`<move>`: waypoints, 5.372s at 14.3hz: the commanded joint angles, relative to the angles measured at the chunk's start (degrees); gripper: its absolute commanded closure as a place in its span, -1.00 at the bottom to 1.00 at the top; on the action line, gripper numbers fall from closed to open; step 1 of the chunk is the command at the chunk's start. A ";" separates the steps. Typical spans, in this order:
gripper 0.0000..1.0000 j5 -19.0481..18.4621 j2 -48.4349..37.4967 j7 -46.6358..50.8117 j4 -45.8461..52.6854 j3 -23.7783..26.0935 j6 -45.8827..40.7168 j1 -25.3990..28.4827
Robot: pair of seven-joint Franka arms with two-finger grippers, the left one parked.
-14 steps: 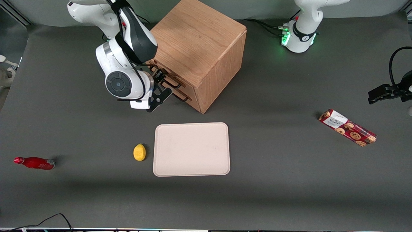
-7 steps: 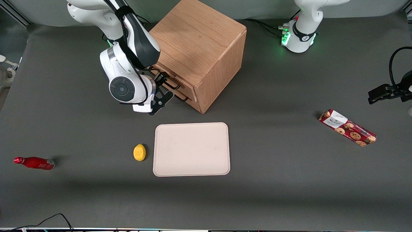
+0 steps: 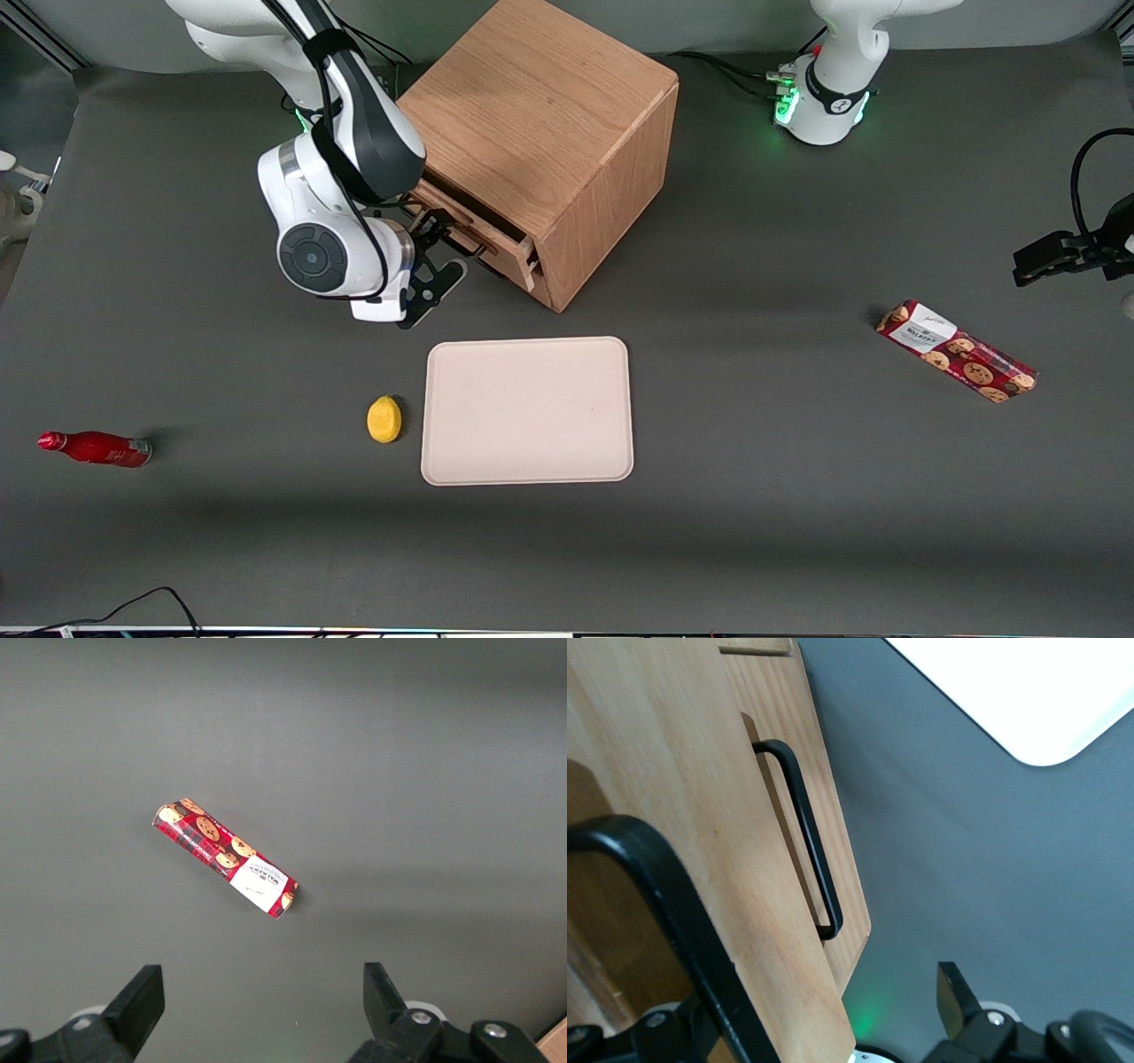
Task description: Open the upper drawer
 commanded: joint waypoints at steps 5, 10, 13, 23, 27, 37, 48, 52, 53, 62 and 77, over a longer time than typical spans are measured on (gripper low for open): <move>-1.00 0.36 4.23 -7.51 5.00 -0.43 -0.01 -2.53; -1.00 0.19 4.76 -7.78 6.32 -1.31 -0.01 -3.76; -1.00 0.27 5.28 -10.14 6.93 -1.31 -0.01 -4.99; -1.00 -1.57 7.39 -14.01 10.71 -1.31 0.17 -9.03; -1.00 -1.57 8.80 -15.69 13.08 -0.88 0.17 -11.84; -1.00 -2.89 10.29 -17.35 15.72 -0.61 0.26 -14.74; -1.00 -2.98 12.14 -19.99 18.00 -0.44 0.87 -16.68; -1.00 -2.98 12.23 -20.52 18.27 -0.52 0.78 -16.95; -1.00 -2.89 11.97 -19.91 18.97 -0.52 0.52 -16.86; -1.00 -2.26 -0.49 17.16 18.90 1.32 -10.29 -16.68; -1.00 -21.43 -14.14 24.92 11.06 16.00 -7.64 -39.88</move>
